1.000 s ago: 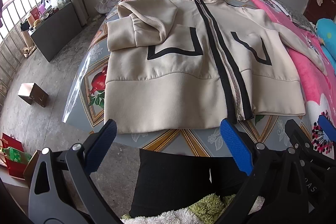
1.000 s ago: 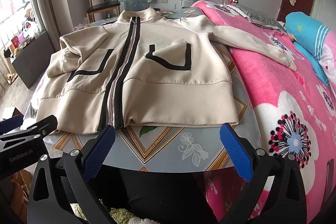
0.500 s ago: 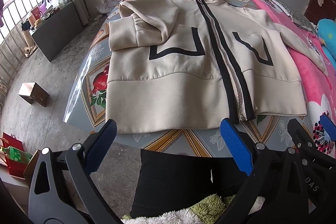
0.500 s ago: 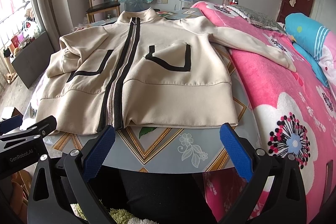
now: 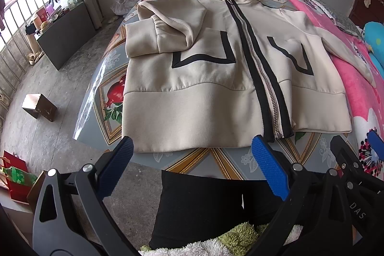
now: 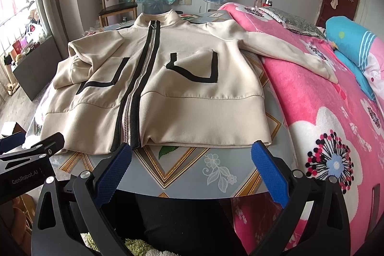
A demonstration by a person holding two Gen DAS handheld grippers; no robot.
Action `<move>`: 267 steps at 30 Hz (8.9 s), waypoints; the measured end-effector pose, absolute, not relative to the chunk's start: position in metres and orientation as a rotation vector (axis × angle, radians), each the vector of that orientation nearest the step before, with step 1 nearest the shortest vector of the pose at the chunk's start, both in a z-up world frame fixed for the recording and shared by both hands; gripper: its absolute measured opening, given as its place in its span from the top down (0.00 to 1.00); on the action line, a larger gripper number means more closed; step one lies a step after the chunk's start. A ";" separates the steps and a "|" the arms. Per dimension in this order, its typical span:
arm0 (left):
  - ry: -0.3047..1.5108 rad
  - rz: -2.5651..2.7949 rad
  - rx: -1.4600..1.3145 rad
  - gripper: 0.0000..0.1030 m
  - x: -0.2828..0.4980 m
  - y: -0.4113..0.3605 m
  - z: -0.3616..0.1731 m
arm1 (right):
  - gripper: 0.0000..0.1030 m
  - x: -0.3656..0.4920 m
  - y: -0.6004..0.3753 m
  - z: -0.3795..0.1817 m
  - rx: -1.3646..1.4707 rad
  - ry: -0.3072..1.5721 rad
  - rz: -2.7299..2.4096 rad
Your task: Fold large clothes
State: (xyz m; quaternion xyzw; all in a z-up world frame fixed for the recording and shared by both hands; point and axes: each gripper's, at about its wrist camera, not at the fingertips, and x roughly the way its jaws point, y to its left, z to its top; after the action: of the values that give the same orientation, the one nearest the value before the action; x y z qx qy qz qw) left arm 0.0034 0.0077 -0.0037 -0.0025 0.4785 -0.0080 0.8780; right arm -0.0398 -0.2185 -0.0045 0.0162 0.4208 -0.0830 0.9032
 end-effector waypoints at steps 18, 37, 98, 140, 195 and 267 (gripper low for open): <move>0.997 -0.015 -0.005 0.07 0.004 0.009 -0.004 | 0.06 -0.039 -0.218 -0.005 0.033 0.864 -0.171; 1.009 -0.010 -0.006 0.07 0.009 0.021 -0.010 | 0.06 -0.033 -0.216 -0.005 0.032 0.870 -0.172; 1.033 -0.055 -0.001 0.07 0.162 0.096 -0.077 | 0.93 0.252 -0.115 -0.004 0.217 0.977 0.532; 1.055 0.114 0.052 0.07 0.248 0.105 -0.059 | 0.55 0.218 -0.138 -0.063 -0.077 1.245 0.683; 1.076 0.098 -0.053 0.06 0.261 0.130 -0.080 | 0.94 0.358 -0.327 -0.028 0.290 1.150 0.216; 1.003 0.190 -0.184 0.06 0.200 0.195 -0.057 | 0.52 0.348 -0.344 -0.044 0.216 1.254 0.056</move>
State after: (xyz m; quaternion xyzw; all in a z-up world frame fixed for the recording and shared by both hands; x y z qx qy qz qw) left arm 0.2004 0.1948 -0.0568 -0.0881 0.4792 0.0909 0.8686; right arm 0.3482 -0.3437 -0.0439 0.1011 0.5855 0.0259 0.8039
